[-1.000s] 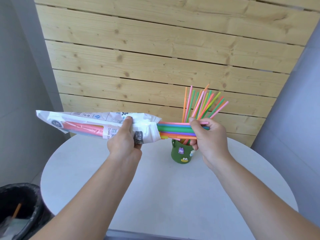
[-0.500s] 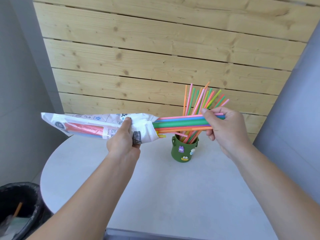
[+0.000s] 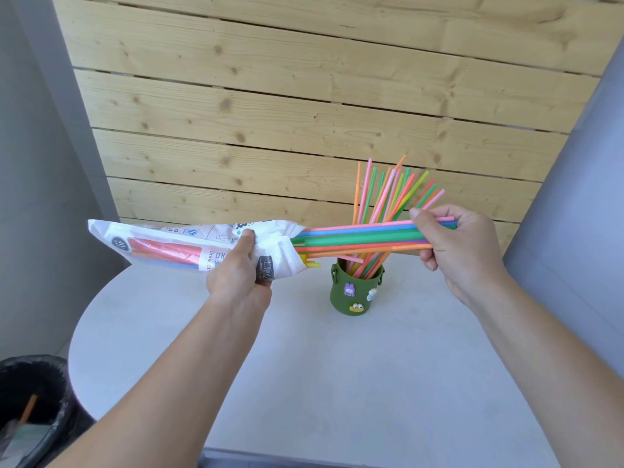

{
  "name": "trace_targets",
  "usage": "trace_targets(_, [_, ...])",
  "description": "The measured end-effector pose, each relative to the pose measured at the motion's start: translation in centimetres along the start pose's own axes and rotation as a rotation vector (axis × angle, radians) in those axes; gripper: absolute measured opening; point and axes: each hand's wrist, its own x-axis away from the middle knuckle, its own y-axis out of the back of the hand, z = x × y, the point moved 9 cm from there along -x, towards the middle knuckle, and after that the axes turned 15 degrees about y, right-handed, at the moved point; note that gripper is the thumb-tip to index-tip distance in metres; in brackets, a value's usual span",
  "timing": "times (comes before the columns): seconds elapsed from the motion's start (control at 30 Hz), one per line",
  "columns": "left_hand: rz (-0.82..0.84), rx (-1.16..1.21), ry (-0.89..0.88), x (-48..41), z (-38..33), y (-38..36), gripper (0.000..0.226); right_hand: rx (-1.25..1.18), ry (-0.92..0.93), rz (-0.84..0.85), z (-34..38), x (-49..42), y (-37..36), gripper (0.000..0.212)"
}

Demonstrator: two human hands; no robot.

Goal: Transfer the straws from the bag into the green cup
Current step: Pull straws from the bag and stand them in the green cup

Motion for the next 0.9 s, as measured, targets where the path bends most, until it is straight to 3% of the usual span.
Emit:
trace_targets(0.37, [-0.005,0.038,0.009,-0.5,-1.0,0.6,0.032,0.001,-0.036,-0.04,0.2,-0.7,2.5,0.031])
trace_targets(0.9, [-0.022,0.036,0.018,-1.0,-0.8,0.8,0.036,0.101,-0.033,-0.113,-0.7,-1.7,8.0,0.022])
